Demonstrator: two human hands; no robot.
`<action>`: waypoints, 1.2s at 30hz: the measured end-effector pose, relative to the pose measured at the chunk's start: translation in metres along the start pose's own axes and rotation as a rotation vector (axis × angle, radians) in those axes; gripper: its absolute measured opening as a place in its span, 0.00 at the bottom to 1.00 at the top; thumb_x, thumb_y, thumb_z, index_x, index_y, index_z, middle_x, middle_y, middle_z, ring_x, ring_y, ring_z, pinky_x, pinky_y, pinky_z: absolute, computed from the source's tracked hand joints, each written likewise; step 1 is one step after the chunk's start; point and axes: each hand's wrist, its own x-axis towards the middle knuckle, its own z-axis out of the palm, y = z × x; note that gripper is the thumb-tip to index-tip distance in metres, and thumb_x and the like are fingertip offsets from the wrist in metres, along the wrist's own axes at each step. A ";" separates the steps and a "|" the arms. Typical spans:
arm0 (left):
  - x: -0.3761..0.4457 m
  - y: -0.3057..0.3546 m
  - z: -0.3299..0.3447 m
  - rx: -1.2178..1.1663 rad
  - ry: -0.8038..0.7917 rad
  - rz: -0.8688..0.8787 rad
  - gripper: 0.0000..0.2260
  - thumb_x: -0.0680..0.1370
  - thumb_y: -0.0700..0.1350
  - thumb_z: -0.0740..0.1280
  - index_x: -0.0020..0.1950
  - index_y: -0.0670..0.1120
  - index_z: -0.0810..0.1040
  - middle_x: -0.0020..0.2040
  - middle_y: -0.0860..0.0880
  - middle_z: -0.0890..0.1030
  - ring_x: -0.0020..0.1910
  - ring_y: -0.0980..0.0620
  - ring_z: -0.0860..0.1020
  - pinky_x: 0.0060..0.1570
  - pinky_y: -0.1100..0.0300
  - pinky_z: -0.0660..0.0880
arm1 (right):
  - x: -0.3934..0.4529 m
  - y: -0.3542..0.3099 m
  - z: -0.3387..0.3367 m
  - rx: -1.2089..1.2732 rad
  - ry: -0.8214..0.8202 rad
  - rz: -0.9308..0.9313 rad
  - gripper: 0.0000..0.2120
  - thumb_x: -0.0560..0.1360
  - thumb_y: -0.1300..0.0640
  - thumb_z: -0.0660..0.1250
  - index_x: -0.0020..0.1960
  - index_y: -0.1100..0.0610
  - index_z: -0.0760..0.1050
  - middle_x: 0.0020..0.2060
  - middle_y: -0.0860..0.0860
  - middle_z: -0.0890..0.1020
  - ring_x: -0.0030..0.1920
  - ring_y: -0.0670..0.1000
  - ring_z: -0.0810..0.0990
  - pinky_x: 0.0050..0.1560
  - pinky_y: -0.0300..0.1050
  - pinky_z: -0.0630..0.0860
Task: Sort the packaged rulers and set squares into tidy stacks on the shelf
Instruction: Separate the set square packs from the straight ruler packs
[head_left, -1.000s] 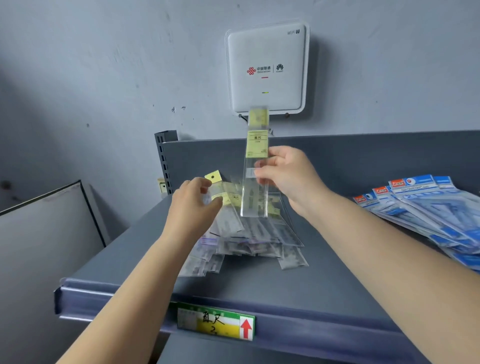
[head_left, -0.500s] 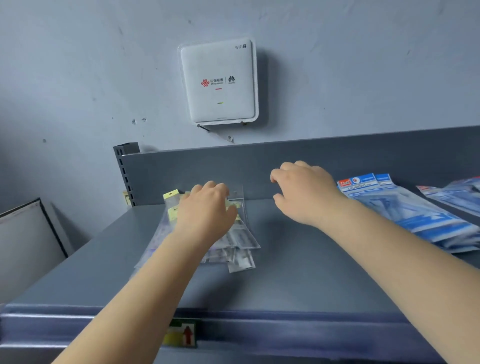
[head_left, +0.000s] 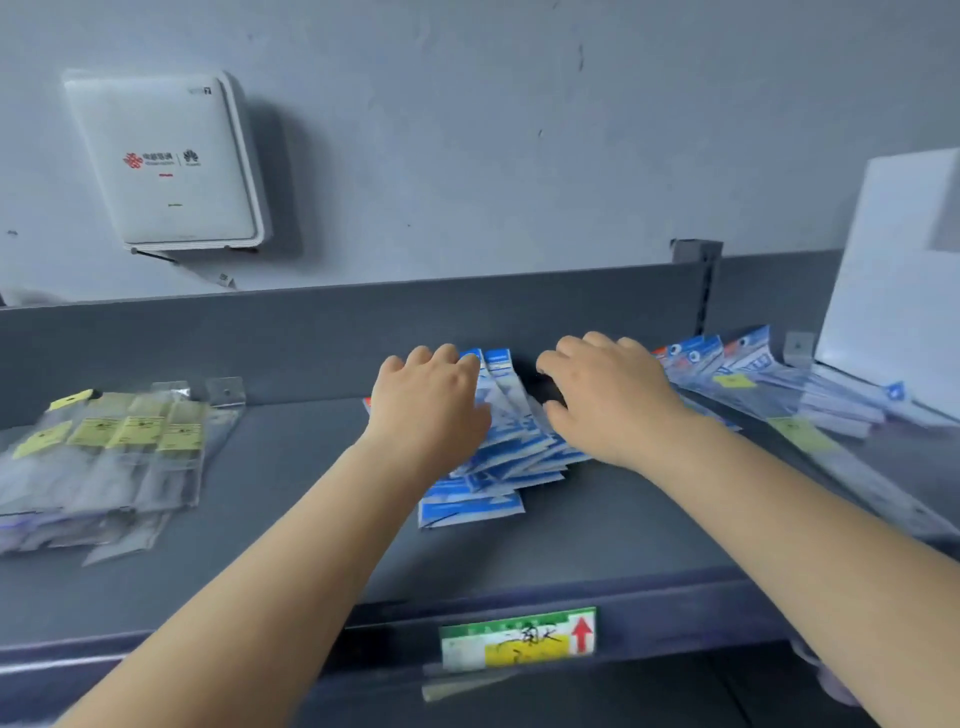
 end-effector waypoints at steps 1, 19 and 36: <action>0.005 0.018 0.001 0.002 -0.003 0.012 0.17 0.79 0.54 0.57 0.65 0.48 0.70 0.60 0.50 0.73 0.60 0.47 0.71 0.56 0.55 0.65 | -0.009 0.018 0.002 0.012 -0.011 0.013 0.14 0.77 0.52 0.57 0.62 0.53 0.69 0.55 0.49 0.73 0.58 0.53 0.70 0.50 0.46 0.65; 0.058 0.185 0.051 -0.256 -0.351 0.229 0.23 0.81 0.56 0.55 0.75 0.55 0.59 0.75 0.56 0.61 0.74 0.53 0.59 0.71 0.55 0.59 | -0.086 0.204 0.048 0.384 -0.342 0.322 0.24 0.71 0.47 0.69 0.64 0.54 0.69 0.64 0.51 0.72 0.62 0.52 0.72 0.57 0.45 0.70; 0.072 0.175 0.069 -0.538 -0.317 -0.280 0.33 0.69 0.63 0.70 0.68 0.48 0.69 0.62 0.48 0.75 0.64 0.49 0.70 0.63 0.54 0.68 | -0.066 0.236 0.064 0.843 -0.306 0.576 0.31 0.66 0.59 0.76 0.66 0.57 0.69 0.57 0.54 0.78 0.53 0.54 0.78 0.51 0.44 0.73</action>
